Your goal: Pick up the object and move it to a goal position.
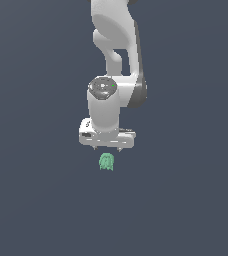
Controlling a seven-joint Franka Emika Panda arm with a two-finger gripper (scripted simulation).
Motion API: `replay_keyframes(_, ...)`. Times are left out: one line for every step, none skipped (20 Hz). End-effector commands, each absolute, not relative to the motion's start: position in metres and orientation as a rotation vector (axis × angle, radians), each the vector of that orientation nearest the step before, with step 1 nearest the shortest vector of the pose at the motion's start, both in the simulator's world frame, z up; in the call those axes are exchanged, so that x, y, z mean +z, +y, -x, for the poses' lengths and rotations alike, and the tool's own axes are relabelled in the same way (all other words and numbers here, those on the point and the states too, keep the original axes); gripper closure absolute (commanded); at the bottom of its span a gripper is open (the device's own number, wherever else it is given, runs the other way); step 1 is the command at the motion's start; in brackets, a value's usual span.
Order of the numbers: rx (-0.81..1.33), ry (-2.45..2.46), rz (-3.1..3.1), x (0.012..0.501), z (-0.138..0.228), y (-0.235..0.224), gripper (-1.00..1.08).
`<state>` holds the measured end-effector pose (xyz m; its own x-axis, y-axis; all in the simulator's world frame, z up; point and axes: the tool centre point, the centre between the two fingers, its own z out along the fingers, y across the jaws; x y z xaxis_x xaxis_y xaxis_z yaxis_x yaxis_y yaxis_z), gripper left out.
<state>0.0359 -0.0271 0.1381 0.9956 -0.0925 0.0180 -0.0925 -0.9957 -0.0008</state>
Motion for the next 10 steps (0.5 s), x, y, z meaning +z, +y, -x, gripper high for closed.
replay_keyframes(0.018,-0.151,-3.138,0.122,-0.04,-0.029,-0.92)
replay_keyframes(0.015,-0.153,-3.138,0.117,-0.042,-0.03,-0.92)
replay_keyframes(0.012,-0.155,-3.138,0.112,-0.043,-0.031,-0.92)
replay_keyframes(0.01,-0.157,-3.138,0.108,-0.044,-0.031,-0.92)
replay_keyframes(0.008,-0.158,-3.137,0.104,-0.045,-0.032,-0.92)
replay_keyframes(0.006,-0.159,-3.137,0.1,-0.045,-0.032,-0.92)
replay_keyframes(0.004,-0.161,-3.137,0.097,-0.046,-0.033,-0.92)
replay_keyframes(0.002,-0.162,-3.137,0.095,-0.047,-0.033,-0.92)
replay_keyframes(0.001,-0.162,-3.137,0.093,-0.047,-0.033,-0.92)
replay_keyframes(0.001,-0.162,-3.137,0.092,-0.047,-0.033,-0.92)
